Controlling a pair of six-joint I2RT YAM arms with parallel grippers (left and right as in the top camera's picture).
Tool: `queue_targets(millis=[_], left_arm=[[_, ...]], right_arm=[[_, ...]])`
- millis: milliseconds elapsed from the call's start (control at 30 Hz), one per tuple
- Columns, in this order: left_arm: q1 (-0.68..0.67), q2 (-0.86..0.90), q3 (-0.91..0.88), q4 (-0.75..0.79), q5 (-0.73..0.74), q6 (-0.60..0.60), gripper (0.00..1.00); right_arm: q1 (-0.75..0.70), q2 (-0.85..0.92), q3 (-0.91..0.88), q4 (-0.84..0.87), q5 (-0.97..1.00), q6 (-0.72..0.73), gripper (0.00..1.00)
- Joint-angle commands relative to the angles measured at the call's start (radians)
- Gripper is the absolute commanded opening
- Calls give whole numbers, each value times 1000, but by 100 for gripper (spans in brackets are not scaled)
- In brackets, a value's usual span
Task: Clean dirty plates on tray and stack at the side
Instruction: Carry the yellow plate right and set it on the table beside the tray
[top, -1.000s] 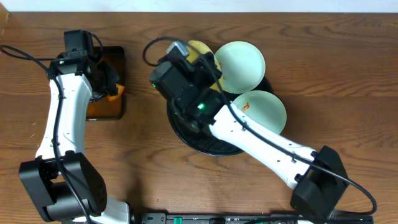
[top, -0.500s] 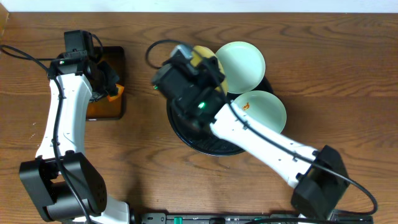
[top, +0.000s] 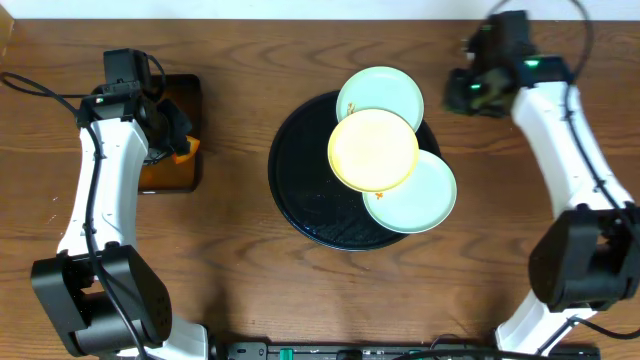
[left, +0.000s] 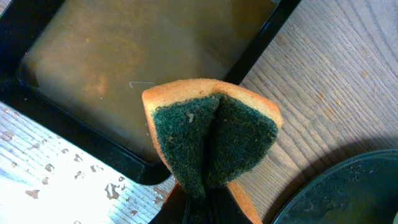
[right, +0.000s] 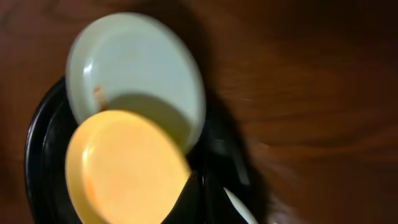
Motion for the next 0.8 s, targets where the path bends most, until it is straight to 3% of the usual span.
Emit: queue_targets(millis=[0,100,167,267,333,433,567,767], left_arm=[[2,6,-7,-2,6,20,8],[2,6,-7,7,6,20,8],[2,6,-7,11,6,20,8],[2,6,-7,9,6,20,8],[2,6,-7,4,6,20,8],[2,6,-7,4,6,20,8],[2,6,-7,4,6,20,8],[2,6,-7,4,6,20,8]], right_arm=[[-107,-27,12,-49,-79,15,1],[-127,-27,11,-116,-185,-74,6],[-109,-27,6,-141,-243,-134,20],[-34,-27,-30,-153,-212,-160,80],[46,-27,-107,-82,-132,-151,94],[112,-27,-195,47,-27,-110,94],[176,-24,-301,222,25,-123,82],[211,17,-317,303,111,-131,81]])
